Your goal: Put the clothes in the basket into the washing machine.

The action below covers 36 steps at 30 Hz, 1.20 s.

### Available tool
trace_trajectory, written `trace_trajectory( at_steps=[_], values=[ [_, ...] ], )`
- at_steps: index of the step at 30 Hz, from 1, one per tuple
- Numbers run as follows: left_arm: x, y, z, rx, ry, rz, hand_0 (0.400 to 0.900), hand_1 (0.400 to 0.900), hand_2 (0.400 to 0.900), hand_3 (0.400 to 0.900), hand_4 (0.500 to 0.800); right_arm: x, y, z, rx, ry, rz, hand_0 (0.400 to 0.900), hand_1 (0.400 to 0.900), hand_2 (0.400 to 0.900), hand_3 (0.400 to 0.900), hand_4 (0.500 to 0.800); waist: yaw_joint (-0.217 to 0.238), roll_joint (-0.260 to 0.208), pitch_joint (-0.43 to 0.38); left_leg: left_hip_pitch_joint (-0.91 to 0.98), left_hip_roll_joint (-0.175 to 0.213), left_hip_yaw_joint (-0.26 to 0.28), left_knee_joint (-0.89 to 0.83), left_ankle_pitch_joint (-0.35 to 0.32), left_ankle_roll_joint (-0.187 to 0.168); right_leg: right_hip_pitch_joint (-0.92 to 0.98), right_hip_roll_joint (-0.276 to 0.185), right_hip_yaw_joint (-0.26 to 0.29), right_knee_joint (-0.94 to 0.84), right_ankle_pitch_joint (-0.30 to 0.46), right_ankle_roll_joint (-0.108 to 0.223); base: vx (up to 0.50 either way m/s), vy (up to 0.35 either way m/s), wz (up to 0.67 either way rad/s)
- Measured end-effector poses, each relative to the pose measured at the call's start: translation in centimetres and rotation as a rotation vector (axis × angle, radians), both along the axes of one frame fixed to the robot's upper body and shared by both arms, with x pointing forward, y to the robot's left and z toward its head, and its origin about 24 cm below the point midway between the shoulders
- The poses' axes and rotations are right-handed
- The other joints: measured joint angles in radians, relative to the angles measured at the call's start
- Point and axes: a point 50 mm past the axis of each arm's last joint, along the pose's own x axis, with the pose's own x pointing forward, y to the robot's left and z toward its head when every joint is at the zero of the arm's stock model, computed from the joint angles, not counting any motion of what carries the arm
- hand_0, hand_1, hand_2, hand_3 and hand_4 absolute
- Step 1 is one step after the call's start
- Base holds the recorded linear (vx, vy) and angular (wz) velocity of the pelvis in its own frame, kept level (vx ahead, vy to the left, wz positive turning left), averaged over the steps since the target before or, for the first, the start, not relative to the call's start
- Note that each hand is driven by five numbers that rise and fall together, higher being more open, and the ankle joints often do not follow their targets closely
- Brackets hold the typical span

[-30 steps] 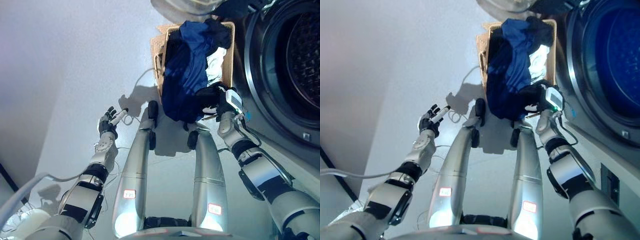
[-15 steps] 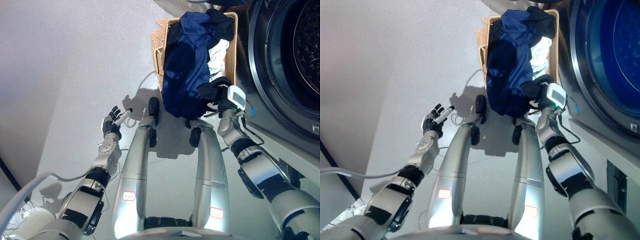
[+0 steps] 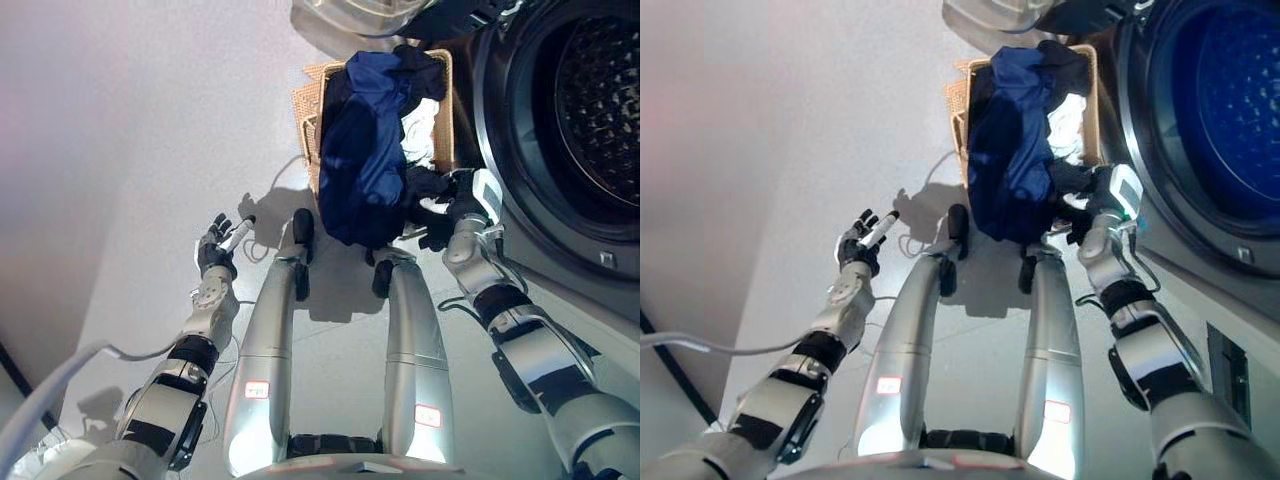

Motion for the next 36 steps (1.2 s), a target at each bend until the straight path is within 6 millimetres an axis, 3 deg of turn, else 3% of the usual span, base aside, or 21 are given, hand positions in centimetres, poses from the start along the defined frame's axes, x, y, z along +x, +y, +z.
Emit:
trace_trajectory(
  at_steps=[5, 14, 20, 27, 32, 33, 34, 36],
  values=[
    [-0.9, 0.8, -1.0, -0.018, 0.041, 0.036, 0.9, 0.9, 0.9, 0.9, 0.8, 0.0, -0.9, 4.2, 0.061, -0.175, 0.014, 0.4, 0.4, 0.4, 0.4, 0.5, -0.019, -0.002, -0.001, 0.026, -0.001, 0.0, -0.015, -0.003, 0.005, 0.028, 0.003, 0.003, -0.022, 0.003, 0.005, 0.0, -0.006, -0.01],
    [-1.2, 1.1, -1.5, -0.023, 0.066, 0.039, 0.9, 0.9, 0.9, 0.9, 0.8, 1.5, -3.0, 8.1, 0.265, -0.274, -0.092, 0.4, 0.4, 0.4, 0.4, 0.5, -0.021, -0.012, -0.002, 0.072, 0.002, 0.008, -0.034, -0.01, 0.013, 0.077, 0.009, 0.008, -0.05, 0.008, 0.011, 0.0, -0.006, 0.0],
    [-1.2, 1.7, -1.3, 0.003, 0.064, 0.033, 0.9, 0.9, 0.9, 0.9, 0.8, 1.9, -5.6, 11.4, 0.199, -0.292, -0.227, 0.4, 0.4, 0.4, 0.4, 0.5, 0.003, -0.011, -0.002, 0.073, -0.001, 0.011, -0.036, -0.009, 0.015, 0.073, 0.003, 0.01, -0.046, 0.006, 0.014, 0.03, -0.02, 0.06],
    [-1.2, 1.6, -1.3, 0.03, 0.068, 0.006, 0.9, 0.9, 0.9, 0.9, 0.8, 1.1, -8.8, 14.5, 0.146, -0.274, -0.395, 0.4, 0.4, 0.4, 0.4, 0.5, 0.044, -0.01, -0.002, 0.064, -0.015, 0.036, -0.052, 0.003, 0.015, 0.036, -0.011, 0.033, -0.022, 0.006, 0.015, 0.03, -0.027, 0.05],
    [-1.1, 1.0, -1.3, 0.041, 0.067, -0.023, 0.9, 0.9, 0.9, 0.9, 0.8, 0.6, -9.7, 15.5, 0.131, -0.285, -0.462, 0.4, 0.4, 0.4, 0.4, 0.5, 0.055, -0.008, -0.003, 0.056, -0.023, 0.044, -0.062, 0.004, 0.012, 0.012, -0.021, 0.042, -0.001, -0.001, 0.02, 0.01, -0.011, 0.03],
    [-1.1, 0.8, -1.2, 0.037, 0.062, -0.027, 0.9, 0.9, 0.9, 0.9, 0.8, 0.4, -9.9, 15.8, 0.127, -0.288, -0.471, 0.555, 0.555, 0.555, 0.555, 0.593, 0.06, -0.008, -0.003, 0.052, -0.024, 0.048, -0.062, 0.004, 0.012, 0.004, -0.022, 0.046, 0.003, -0.001, 0.02, 0.0, 0.0, 0.0],
    [-1.0, 0.7, -1.1, 0.035, 0.057, -0.029, 0.9, 0.9, 0.9, 0.9, 0.8, 0.3, -10.1, 16.0, 0.122, -0.295, -0.481, 0.9, 0.9, 0.9, 0.9, 0.8, 0.064, -0.008, -0.003, 0.05, -0.024, 0.05, -0.063, 0.005, 0.012, -0.001, -0.023, 0.047, 0.006, -0.002, 0.02, 0.0, 0.0, 0.0],
    [-1.0, 0.7, -1.1, 0.035, 0.056, -0.029, 0.9, 0.9, 0.9, 0.9, 0.8, 0.2, -10.2, 15.9, 0.113, -0.29, -0.491, 0.9, 0.9, 0.9, 0.9, 0.8, 0.066, -0.007, -0.004, 0.052, -0.024, 0.049, -0.067, 0.009, 0.007, -0.002, -0.023, 0.047, 0.006, -0.003, 0.018, 0.0, 0.0, 0.0]
  ],
)
